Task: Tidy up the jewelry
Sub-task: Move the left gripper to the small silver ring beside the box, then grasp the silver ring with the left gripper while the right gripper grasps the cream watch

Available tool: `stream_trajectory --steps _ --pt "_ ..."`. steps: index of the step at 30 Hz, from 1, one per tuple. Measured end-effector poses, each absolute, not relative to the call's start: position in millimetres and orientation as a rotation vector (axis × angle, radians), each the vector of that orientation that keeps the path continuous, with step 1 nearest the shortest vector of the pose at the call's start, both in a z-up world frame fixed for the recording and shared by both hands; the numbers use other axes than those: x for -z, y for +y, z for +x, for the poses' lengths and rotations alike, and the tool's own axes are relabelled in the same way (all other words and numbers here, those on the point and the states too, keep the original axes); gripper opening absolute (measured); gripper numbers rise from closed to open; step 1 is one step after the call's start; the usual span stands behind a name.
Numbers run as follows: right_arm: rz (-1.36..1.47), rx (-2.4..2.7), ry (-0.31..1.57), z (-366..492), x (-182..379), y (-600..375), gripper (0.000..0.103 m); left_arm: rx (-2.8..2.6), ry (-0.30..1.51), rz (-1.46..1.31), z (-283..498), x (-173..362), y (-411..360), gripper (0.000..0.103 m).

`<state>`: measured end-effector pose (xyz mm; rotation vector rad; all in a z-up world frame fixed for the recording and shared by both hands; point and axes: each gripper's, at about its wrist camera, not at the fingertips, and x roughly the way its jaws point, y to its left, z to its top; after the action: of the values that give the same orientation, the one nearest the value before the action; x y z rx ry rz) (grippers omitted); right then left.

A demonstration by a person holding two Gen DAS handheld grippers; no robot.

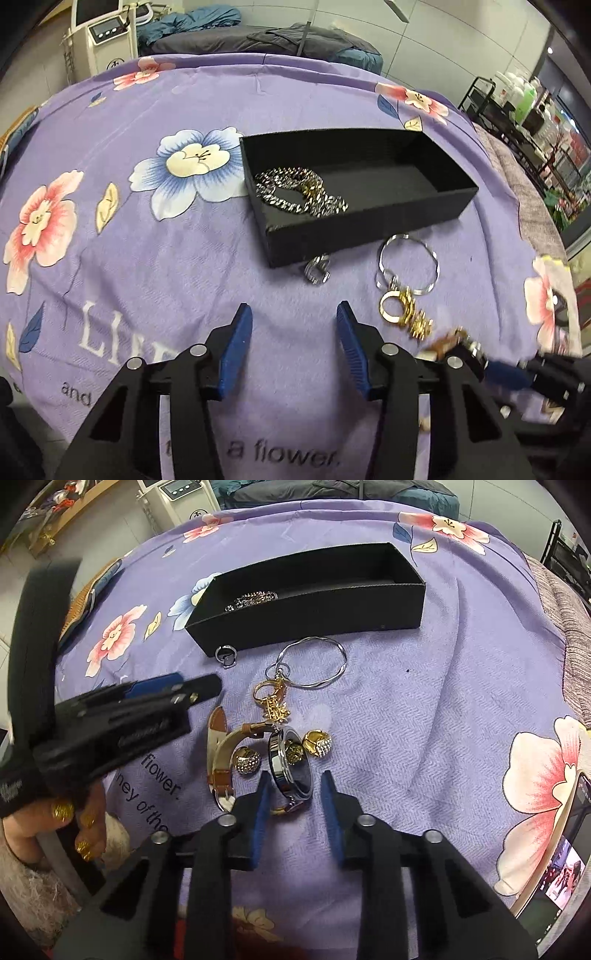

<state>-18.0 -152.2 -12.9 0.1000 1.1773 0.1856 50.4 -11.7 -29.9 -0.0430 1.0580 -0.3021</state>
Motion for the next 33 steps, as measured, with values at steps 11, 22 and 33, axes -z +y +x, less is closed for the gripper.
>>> stream_trajectory --steps 11,22,33 --pt "0.095 -0.178 1.170 -17.9 15.1 -154.5 0.018 0.258 1.028 0.001 64.1 33.2 -31.7 0.017" --pt "0.094 -0.178 1.171 -17.6 14.9 -154.7 0.018 0.277 1.037 -0.019 53.4 32.5 -24.1 0.015" --pt "0.098 -0.194 1.179 -18.5 9.4 -153.8 0.017 0.307 1.059 -0.039 40.2 26.6 -17.8 0.015"
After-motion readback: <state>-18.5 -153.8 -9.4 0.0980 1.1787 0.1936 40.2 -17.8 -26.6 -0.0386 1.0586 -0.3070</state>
